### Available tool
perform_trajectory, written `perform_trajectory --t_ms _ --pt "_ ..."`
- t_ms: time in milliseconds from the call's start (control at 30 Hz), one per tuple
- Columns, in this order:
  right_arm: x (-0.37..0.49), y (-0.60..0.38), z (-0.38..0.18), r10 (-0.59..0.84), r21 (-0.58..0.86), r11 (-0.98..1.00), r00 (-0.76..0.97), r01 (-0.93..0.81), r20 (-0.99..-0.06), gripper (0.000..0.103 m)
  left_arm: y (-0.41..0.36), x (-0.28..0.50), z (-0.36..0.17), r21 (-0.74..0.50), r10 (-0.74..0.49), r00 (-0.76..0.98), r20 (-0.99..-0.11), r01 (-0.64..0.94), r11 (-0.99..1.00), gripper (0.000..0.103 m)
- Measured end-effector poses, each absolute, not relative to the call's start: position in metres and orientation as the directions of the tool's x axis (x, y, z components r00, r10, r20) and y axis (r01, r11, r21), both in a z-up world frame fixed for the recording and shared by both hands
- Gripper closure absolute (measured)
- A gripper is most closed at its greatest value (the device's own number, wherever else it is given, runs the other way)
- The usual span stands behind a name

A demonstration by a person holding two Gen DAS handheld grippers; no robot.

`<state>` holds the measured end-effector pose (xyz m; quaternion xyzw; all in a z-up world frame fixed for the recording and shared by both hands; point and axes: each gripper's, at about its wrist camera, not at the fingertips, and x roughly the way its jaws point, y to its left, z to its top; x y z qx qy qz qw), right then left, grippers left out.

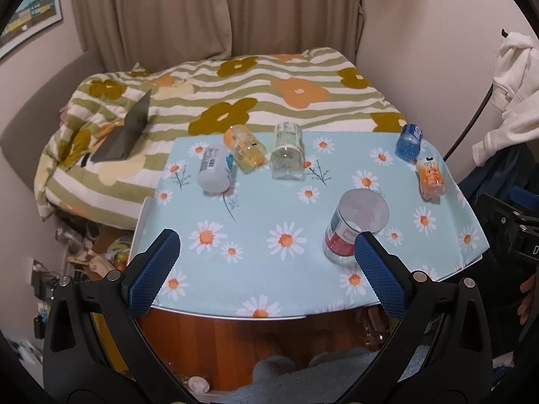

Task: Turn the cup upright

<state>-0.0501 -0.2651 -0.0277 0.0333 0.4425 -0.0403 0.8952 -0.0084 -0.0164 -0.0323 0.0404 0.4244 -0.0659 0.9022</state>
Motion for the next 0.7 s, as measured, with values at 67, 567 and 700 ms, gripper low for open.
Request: perform_trajectory --t_ms 67,567,700 --pt "-0.048 -0.264 -0.026 -0.043 0.023 0.995 0.607 0.101 -0.793 0.000 -0.016 -0.007 -0.031 0.018 -0.084 0.635 -0.768 0.153 0.988 0.000" --pt "-0.036 -0.259 -0.027 -0.046 0.022 0.994 0.611 0.103 -0.790 0.000 -0.020 0.003 -0.028 0.021 -0.089 0.648 -0.756 0.159 0.987 0.000" --pt "-0.032 -0.261 -0.027 -0.054 0.016 0.994 0.609 0.110 -0.792 0.000 -0.021 0.005 -0.028 0.019 -0.090 0.650 -0.755 0.158 0.987 0.000"
